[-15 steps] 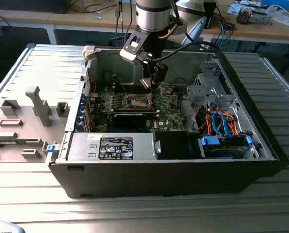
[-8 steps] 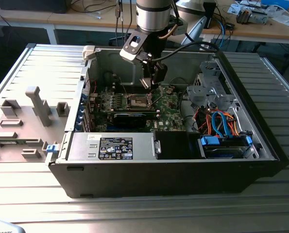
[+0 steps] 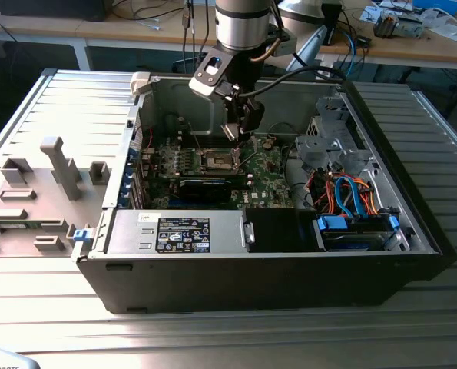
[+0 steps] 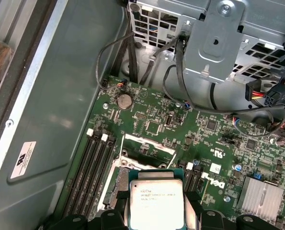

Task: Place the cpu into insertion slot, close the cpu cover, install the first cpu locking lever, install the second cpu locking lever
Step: 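Place the cpu into insertion slot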

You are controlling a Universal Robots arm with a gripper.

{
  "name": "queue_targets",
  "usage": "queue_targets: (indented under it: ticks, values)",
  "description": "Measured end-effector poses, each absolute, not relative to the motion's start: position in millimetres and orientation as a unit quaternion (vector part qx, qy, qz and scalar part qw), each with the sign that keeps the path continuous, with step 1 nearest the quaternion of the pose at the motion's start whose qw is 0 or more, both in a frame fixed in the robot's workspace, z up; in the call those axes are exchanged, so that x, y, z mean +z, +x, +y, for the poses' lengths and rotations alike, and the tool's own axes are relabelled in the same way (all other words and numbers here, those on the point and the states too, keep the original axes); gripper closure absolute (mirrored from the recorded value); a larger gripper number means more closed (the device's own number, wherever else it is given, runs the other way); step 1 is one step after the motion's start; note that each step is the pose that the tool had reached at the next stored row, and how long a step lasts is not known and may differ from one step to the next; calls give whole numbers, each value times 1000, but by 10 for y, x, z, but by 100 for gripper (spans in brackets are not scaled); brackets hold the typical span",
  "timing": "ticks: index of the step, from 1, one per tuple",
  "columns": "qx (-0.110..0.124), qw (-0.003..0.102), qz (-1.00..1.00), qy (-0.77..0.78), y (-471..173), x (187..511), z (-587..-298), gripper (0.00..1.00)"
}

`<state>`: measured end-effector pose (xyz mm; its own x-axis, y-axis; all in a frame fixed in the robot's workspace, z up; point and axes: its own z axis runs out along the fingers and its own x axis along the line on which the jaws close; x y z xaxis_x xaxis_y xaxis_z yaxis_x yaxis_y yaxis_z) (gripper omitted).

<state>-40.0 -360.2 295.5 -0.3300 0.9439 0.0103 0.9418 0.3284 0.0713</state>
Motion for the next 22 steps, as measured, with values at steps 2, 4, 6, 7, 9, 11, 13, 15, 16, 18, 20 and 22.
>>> queue_targets:
  ticks: [2,4,6,7,9,11,13,15,16,18,20,22]
  values:
    - [32,16,814,580,-400,2954,-3602,45]
    - [32,17,814,580,-400,2954,-3602,45]
    - [32,17,812,582,-400,2953,-3602,45]
    - [32,17,812,583,-400,2952,-3602,45]
    - [32,17,811,584,-400,2951,-3602,45]
    - [32,17,810,585,-400,2951,-3602,45]
    - [32,17,810,586,-400,2950,-3602,45]
    - [32,17,809,587,-400,2950,-3602,45]
    - [32,17,809,587,-400,2950,-3602,45]
    - [32,17,808,588,-400,2949,-3602,45]
    - [32,17,808,589,-400,2949,-3602,45]
    - [32,17,807,590,-400,2948,-3602,45]
